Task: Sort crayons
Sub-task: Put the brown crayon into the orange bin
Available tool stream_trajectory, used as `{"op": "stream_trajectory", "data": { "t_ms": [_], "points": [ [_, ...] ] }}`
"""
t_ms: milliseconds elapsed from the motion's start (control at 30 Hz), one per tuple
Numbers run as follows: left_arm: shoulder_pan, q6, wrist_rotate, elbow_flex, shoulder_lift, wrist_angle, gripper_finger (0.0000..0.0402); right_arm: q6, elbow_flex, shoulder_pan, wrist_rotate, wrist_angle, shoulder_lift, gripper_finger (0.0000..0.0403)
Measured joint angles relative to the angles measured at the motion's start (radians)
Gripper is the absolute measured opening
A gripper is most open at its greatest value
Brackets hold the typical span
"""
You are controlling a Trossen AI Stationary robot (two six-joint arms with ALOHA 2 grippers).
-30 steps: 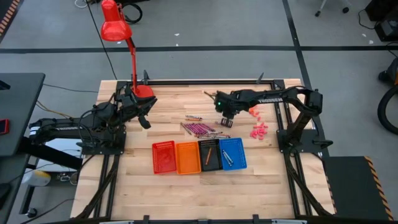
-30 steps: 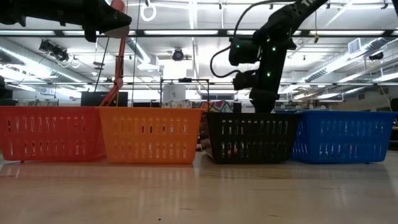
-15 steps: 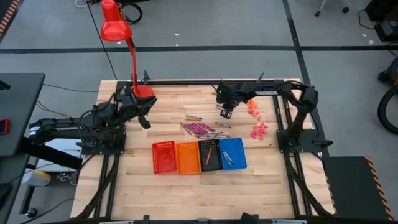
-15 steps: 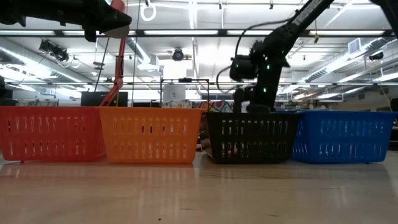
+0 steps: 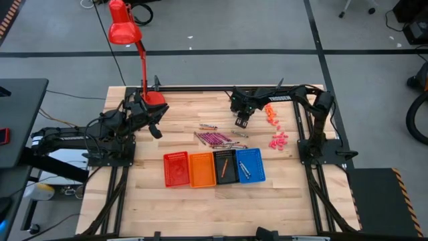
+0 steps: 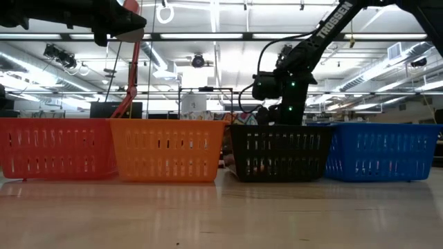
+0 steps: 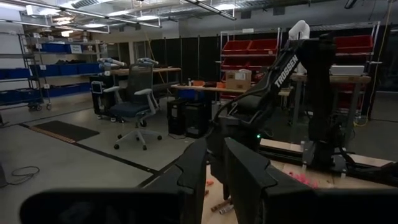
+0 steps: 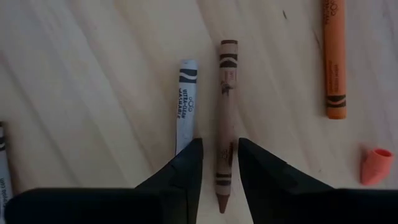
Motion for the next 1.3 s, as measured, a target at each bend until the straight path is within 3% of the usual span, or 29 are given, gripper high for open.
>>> {"op": "stream_trajectory", "data": {
  "t_ms": [467,733,1100,1300],
  "points": [
    [0.0,0.0,0.0,0.0,0.0,0.0,0.0068,0.036,0.0,-0.002,-0.013,-0.027,0.003,0.0017],
    [0.0,0.0,0.0,0.0,0.0,-0.001,0.0068,0.046,0.045,0.013,-0.02,-0.145,-0.02,0.0025],
    [0.0,0.0,0.0,0.0,0.0,-0.001,0.0068,0.076,0.059,0.07,-0.023,-0.154,-0.18,0.0026],
    [0.0,0.0,0.0,0.0,0.0,-0.001,0.0068,0.002,0.059,0.161,-0.109,-0.092,-0.215,0.0027]
  ]
}}
